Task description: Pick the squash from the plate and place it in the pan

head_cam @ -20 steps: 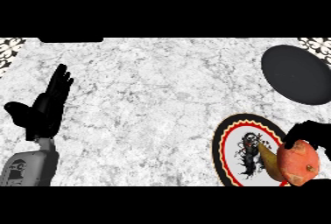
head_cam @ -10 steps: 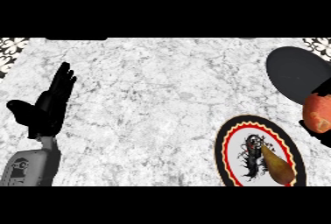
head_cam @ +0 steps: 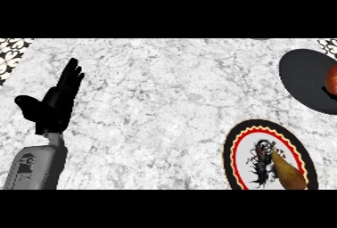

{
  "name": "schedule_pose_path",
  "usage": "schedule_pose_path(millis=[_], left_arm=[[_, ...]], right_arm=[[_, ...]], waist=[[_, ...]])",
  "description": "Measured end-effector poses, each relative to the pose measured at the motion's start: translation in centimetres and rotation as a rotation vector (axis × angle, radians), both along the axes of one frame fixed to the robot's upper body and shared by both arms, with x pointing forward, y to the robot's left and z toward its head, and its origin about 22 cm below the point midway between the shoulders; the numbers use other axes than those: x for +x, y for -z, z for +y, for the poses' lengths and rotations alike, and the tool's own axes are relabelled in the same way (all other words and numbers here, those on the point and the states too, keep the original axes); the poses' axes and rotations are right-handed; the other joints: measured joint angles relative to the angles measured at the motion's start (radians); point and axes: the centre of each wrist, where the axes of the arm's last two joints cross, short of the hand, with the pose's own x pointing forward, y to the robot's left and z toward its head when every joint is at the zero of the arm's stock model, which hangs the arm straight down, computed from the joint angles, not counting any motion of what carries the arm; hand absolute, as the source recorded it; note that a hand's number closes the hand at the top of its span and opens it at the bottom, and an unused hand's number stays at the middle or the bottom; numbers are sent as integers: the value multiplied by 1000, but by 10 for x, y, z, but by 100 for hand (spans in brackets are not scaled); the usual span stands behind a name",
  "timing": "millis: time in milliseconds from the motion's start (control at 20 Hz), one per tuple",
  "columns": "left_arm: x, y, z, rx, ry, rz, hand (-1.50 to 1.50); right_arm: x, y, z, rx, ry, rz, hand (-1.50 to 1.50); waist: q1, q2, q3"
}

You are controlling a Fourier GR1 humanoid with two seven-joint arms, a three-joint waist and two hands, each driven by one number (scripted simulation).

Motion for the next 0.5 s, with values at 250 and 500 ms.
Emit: schedule_pose_path(millis=[250, 500], left_arm=[[6, -5, -9, 5, 22, -10, 0], [9, -7, -14, 3, 46, -23, 0]], right_arm=[[13, 13, -24, -82, 91, -34, 150], [24, 30, -32, -97, 141, -31, 150]], waist=[[19, 10, 2], [42, 19, 4]])
